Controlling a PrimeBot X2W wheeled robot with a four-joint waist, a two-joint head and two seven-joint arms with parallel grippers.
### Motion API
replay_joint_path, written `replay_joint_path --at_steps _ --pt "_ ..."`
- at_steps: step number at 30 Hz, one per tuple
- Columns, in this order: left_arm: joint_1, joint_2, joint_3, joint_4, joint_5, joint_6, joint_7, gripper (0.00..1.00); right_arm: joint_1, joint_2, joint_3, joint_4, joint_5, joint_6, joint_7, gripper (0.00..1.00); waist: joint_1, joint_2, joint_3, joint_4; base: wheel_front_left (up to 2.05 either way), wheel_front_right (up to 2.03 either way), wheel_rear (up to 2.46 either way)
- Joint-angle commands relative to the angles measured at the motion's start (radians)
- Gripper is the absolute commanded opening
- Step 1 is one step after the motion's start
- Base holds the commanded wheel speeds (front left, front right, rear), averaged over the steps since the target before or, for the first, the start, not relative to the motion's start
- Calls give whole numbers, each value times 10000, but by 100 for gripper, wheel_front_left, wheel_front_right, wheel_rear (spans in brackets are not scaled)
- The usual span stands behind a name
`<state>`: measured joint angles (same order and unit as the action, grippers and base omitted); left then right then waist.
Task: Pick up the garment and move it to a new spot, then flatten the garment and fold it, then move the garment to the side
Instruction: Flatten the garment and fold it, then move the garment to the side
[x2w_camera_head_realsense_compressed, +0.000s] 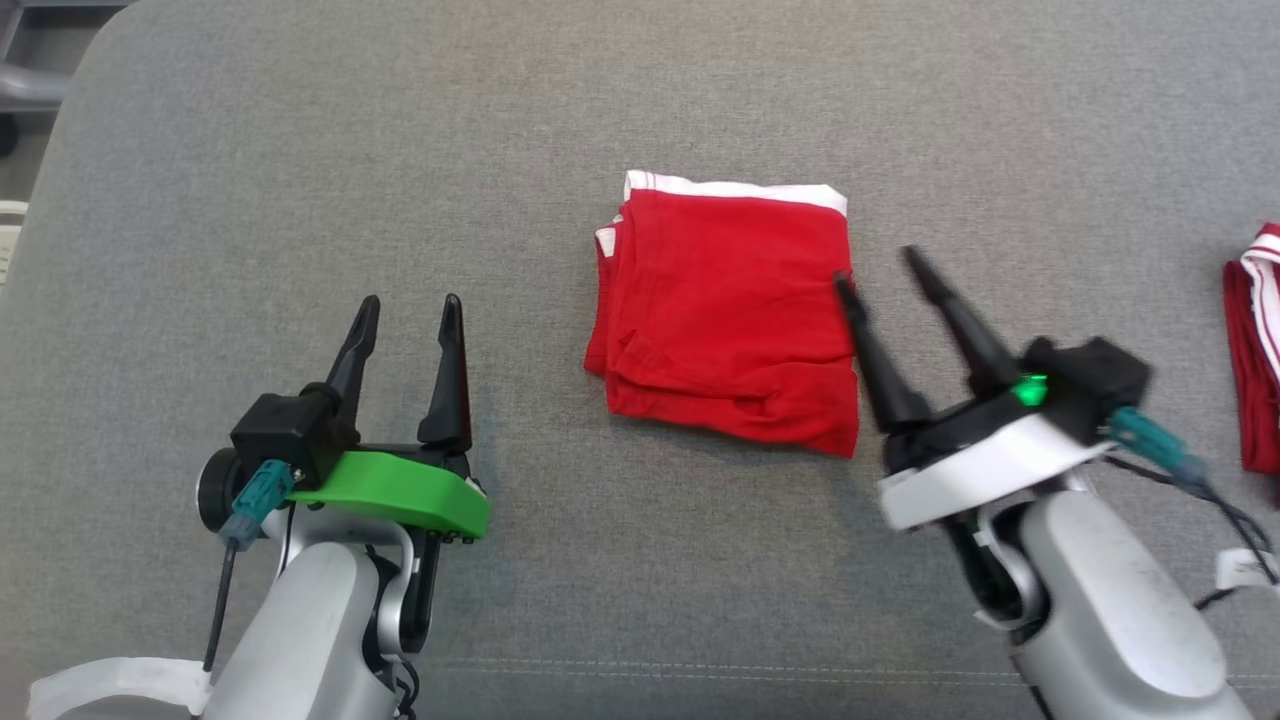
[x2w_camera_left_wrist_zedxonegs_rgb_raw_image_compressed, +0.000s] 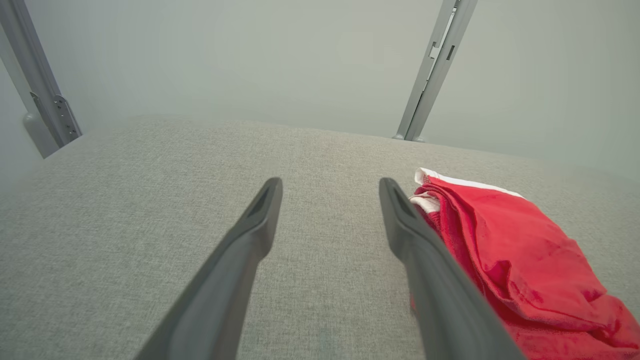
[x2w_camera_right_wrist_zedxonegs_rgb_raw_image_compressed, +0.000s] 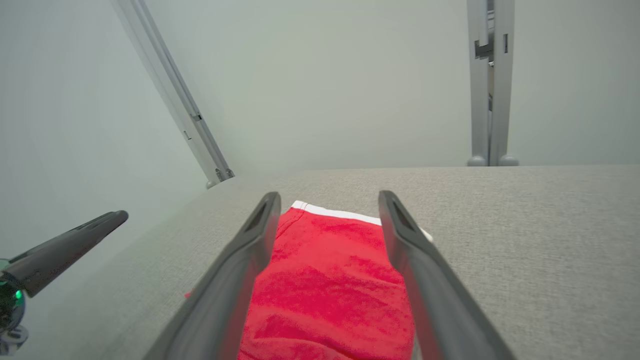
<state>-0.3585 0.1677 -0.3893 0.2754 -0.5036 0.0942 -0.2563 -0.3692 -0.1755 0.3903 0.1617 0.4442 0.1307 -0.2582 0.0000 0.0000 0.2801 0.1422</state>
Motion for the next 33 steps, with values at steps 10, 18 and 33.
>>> replay_joint_path --at_steps 10,18,33 --pt "393 316 281 -365 167 311 -53 100 1492 544 -3593 -412 -1634 -2 -38 100 0 0 -411 -423 0 0 0" --pt "966 206 866 -597 180 320 -88 100 2319 818 -4226 -304 -2020 -2 79 100 0 0 -827 -587 0 0 0" --pt "1141 -37 730 -368 608 46 -72 100 2443 550 -4103 87 -1991 -2 638 100 0 0 -1130 -48 0 0 0"
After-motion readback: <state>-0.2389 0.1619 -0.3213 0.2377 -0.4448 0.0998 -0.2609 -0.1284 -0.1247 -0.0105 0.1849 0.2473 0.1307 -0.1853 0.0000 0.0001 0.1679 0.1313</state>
